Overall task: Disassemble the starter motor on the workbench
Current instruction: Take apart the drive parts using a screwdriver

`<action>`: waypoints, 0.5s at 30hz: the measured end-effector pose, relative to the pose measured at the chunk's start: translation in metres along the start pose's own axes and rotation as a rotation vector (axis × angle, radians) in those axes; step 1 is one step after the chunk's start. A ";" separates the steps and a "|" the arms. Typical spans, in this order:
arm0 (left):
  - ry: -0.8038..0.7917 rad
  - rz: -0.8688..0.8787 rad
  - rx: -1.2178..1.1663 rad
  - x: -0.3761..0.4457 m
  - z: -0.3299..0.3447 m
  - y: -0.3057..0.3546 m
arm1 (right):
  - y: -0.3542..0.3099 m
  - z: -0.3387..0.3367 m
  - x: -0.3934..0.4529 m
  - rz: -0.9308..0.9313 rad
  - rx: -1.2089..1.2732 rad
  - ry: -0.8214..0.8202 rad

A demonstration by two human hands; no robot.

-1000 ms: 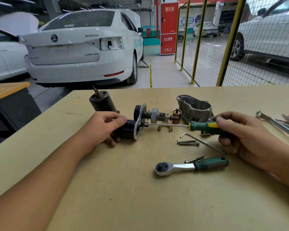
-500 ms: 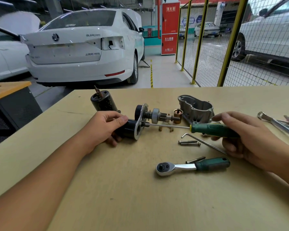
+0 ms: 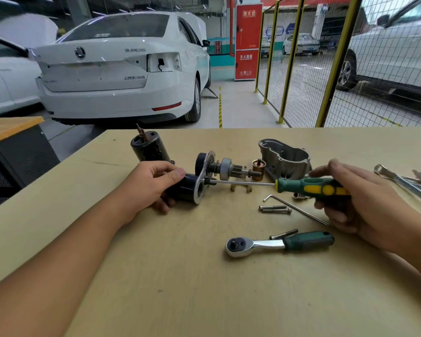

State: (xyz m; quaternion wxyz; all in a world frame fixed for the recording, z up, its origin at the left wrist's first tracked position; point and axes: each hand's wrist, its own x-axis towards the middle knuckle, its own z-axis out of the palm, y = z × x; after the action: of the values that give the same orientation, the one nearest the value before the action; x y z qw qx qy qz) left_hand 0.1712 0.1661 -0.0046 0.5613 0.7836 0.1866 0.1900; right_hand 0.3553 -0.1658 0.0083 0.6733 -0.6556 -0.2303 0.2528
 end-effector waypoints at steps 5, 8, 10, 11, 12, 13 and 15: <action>-0.003 -0.002 -0.008 0.000 0.000 0.000 | 0.002 -0.005 0.001 -0.028 0.080 -0.029; -0.001 -0.007 -0.021 0.000 0.001 0.002 | 0.005 -0.004 0.002 -0.033 0.172 -0.049; 0.001 -0.012 -0.028 0.000 0.001 0.002 | 0.005 -0.002 0.001 -0.026 0.138 -0.065; 0.000 -0.015 -0.031 0.001 0.001 0.002 | 0.004 -0.001 0.000 -0.016 0.098 -0.061; -0.001 -0.019 -0.035 0.001 0.001 0.002 | 0.004 -0.001 0.001 -0.005 0.051 -0.043; -0.004 -0.020 -0.038 0.000 0.000 0.002 | 0.004 -0.002 0.001 0.000 0.020 -0.023; -0.014 -0.019 -0.046 0.000 0.000 0.002 | 0.005 -0.006 0.004 -0.012 0.019 -0.026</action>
State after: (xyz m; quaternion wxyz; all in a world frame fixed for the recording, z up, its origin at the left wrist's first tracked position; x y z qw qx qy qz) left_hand 0.1707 0.1655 -0.0021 0.5824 0.7699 0.1857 0.1834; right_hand 0.3615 -0.1676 0.0032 0.6778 -0.6446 -0.2405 0.2592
